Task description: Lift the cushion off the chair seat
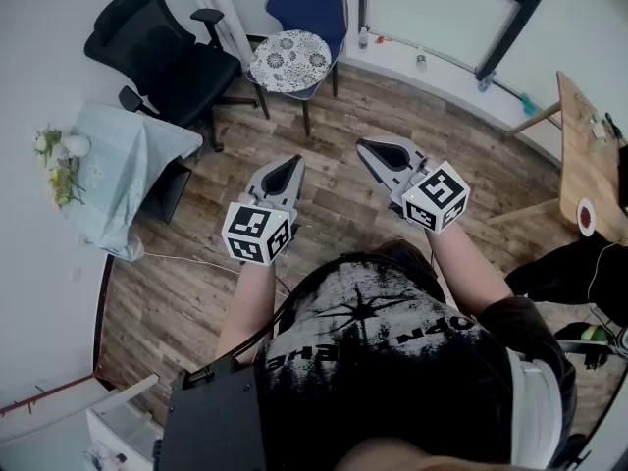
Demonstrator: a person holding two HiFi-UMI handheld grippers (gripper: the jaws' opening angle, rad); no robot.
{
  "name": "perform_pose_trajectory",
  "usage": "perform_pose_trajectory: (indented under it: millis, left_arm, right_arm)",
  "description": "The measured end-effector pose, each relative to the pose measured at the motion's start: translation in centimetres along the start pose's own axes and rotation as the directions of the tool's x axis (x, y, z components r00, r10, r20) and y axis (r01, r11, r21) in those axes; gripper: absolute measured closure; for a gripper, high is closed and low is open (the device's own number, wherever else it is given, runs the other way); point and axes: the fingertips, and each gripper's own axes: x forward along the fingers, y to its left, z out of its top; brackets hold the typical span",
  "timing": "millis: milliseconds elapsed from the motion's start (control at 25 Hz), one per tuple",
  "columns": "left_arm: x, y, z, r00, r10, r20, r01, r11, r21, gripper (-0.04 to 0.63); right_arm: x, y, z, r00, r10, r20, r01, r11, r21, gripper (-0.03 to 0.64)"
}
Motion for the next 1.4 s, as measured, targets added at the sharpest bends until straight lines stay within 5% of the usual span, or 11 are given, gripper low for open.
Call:
perform_pose_trajectory:
  millis: [1400]
  left_arm:
    - [2.3,0.6,-1.9,0.999,-0.013,-0.033,0.011,0.999,-0.049,0.583]
  right_arm:
    - [0.1,-1.9,-1.0,1.0,0.005,0.01,-0.006,0.996,0.094,0.598]
